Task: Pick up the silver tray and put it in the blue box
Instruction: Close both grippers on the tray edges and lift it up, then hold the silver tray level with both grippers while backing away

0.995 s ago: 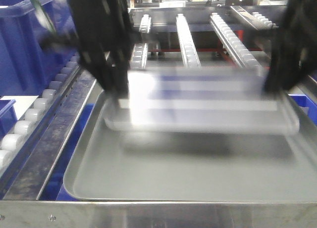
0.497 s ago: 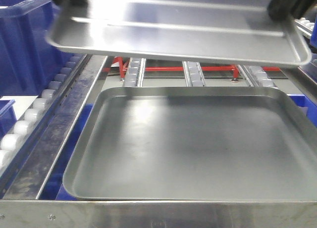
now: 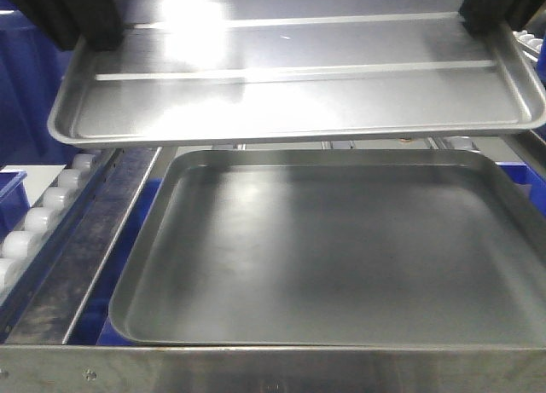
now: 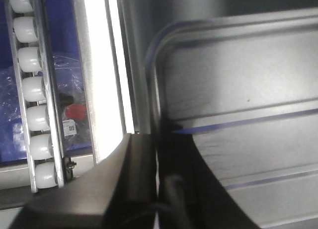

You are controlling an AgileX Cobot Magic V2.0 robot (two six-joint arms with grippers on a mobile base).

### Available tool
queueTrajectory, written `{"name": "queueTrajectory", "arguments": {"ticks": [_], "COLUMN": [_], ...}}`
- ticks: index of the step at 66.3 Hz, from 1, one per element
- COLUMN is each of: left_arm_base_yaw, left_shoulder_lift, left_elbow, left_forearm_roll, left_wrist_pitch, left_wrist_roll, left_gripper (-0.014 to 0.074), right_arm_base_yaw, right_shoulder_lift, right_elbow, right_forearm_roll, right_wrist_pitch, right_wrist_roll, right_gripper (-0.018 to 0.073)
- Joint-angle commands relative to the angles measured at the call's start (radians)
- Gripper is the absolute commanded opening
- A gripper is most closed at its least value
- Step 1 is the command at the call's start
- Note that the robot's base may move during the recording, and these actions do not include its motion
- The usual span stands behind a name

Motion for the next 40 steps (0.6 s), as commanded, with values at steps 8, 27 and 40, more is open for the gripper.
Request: {"name": "queueTrajectory", "arguments": {"ticks": [8,27,40], "left_arm_base_yaw": [-0.007,-0.007,-0.007], "left_shoulder_lift": [-0.027,-0.027,-0.027], "left_elbow": [-0.021,-0.021,-0.021], "left_forearm_roll": [0.042,0.042,0.042], "left_wrist_pitch": [0.019,0.019,0.019], "left_wrist_roll": [0.038,0.038,0.038], "left_gripper": [-0.0097,-0.0098,-0.0098], "right_arm_base_yaw": [-0.005,-0.005,-0.005], "right_shoulder_lift": [-0.032,-0.032,-0.032], "right_elbow": [-0.037,-0.037,-0.037], "right_forearm_roll": [-0.060,-0.060,-0.060], "right_wrist_pitch": [-0.019,-0.010,-0.010], "right_wrist_roll": [-0.020,-0.020,-0.020], "right_gripper": [0.0060,0.0060,0.0060]}}
